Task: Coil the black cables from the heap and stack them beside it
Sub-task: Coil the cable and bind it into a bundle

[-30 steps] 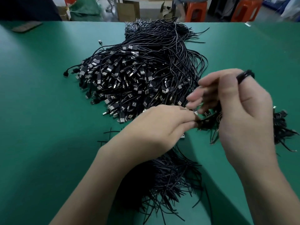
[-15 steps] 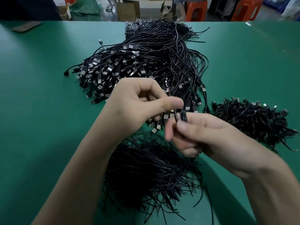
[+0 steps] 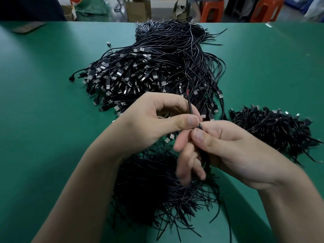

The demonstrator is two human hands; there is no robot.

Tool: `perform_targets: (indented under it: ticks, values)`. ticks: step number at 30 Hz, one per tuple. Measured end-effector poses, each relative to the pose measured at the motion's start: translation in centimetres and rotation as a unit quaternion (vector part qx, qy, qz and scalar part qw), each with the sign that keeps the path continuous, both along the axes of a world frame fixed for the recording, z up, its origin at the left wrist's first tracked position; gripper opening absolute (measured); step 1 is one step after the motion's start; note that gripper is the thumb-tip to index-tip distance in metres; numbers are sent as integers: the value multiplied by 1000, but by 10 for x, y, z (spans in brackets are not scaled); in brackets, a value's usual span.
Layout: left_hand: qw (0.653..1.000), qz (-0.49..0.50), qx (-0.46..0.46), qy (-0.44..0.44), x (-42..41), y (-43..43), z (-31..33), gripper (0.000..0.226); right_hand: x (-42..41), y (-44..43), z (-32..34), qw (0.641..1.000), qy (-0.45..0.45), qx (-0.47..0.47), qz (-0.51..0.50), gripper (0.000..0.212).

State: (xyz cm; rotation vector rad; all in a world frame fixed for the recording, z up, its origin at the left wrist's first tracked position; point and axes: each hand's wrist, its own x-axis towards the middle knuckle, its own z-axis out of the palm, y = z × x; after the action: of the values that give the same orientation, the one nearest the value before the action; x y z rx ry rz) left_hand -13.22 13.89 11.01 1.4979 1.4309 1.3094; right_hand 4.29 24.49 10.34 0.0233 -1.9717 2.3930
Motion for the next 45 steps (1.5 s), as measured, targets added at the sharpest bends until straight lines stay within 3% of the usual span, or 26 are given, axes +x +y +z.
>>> perform_targets:
  ticks: [6, 11, 14, 17, 20, 23, 28, 31, 34, 36, 38, 40, 43, 45]
  values:
    - [997, 81, 12, 15, 1, 5, -6, 20, -5, -3, -1, 996, -21, -57, -65, 31]
    - [989, 143, 29, 11, 3, 8, -7, 15, -8, -4, -2, 974, -30, -59, -217, 21]
    - [985, 166, 36, 7, 6, 8, -8, 16, -11, -6, -5, 955, -10, -23, -295, 19]
    - [980, 192, 43, 17, 7, 7, -6, 17, -11, -8, -9, 933, -39, 99, -343, 31]
    - [974, 217, 58, 10, 5, 6, -4, 16, -10, -13, -10, 939, -77, 170, -290, 49]
    - [975, 215, 62, -11, 5, 6, -4, 14, -14, -20, -7, 967, -72, 123, -213, 49]
    - [976, 209, 60, -25, 8, 7, -2, 15, -16, -19, -9, 969, -85, 97, -212, 44]
    - [974, 220, 55, -2, 10, 6, 0, 17, -17, -19, -12, 946, -75, 195, -247, 41]
    - [974, 220, 37, 25, 7, 1, 5, 23, -17, -18, -16, 887, -78, 340, -304, 43]
    - [960, 259, 61, 84, 2, -3, 10, 37, -16, -17, -18, 829, -101, 445, -323, 43]
    - [903, 286, 120, 298, 0, -7, 18, 40, -16, -17, -17, 763, -144, 557, -296, 48]
    - [845, 221, 118, 472, 9, -7, 26, 33, -19, -18, -19, 721, -160, 629, -246, 46]
    - [807, 101, -126, 568, 27, 0, 21, 36, -19, -14, -22, 724, -167, 640, -197, 31]
    - [805, 78, -254, 530, 30, 2, 15, 34, -17, -11, -23, 724, -174, 644, -174, 24]
